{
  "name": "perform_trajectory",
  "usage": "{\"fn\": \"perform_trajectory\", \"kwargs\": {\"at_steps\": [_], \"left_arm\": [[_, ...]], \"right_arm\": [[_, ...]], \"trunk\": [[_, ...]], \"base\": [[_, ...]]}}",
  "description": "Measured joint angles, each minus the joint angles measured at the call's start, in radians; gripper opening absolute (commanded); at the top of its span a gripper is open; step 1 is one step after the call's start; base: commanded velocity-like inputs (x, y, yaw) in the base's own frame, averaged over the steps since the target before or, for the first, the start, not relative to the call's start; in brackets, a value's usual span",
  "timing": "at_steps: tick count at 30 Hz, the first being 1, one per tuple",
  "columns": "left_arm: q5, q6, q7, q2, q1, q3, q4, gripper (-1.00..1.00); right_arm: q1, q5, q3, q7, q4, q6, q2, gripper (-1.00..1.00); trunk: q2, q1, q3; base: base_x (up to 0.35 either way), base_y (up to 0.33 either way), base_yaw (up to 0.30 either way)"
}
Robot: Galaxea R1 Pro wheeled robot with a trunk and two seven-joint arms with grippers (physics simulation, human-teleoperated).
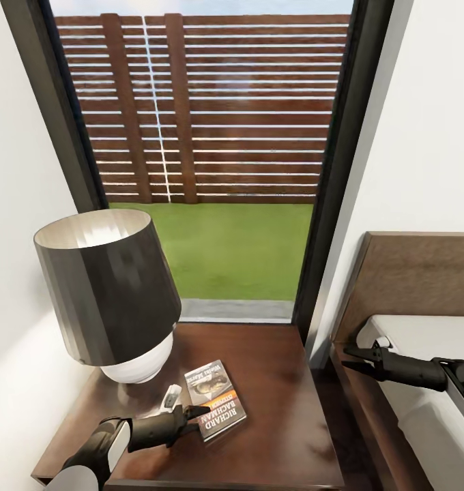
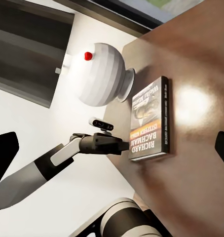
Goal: In the bedroom, move the book from the bed onto either nightstand, and place the two sandals side by side next to the bed.
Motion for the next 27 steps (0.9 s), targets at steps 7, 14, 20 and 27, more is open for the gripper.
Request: {"fn": "perform_trajectory", "kwargs": {"at_steps": [7, 14, 20, 27], "left_arm": [[0.0, 0.0, 0.0, 0.0, 0.0, 0.0, 0.0, 1.0], [0.001, 0.0, -0.001, 0.001, 0.0, 0.0, 0.0, 1.0], [0.003, -0.002, -0.001, 0.001, 0.0, 0.001, 0.0, 1.0], [0.005, -0.002, -0.002, 0.003, 0.0, 0.003, 0.0, 1.0]], "right_arm": [[0.0, 0.0, 0.0, 0.0, 0.0, 0.0, 0.0, 1.0], [0.0, 0.0, 0.0, 0.0, 0.0, 0.0, 0.0, 1.0], [0.0, 0.0, 0.0, 0.0, 0.0, 0.0, 0.0, 1.0], [0.0, 0.0, 0.0, 0.0, 0.0, -0.001, 0.0, 1.0]], "trunk": [[0.0, 0.0, 0.0], [0.0, 0.0, 0.0], [0.0, 0.0, 0.0], [0.0, 0.0, 0.0]], "base": [[0.0, 0.0, 0.0], [0.0, 0.0, 0.0], [-0.026, 0.0, 0.0], [-0.094, 0.0, 0.0]]}}
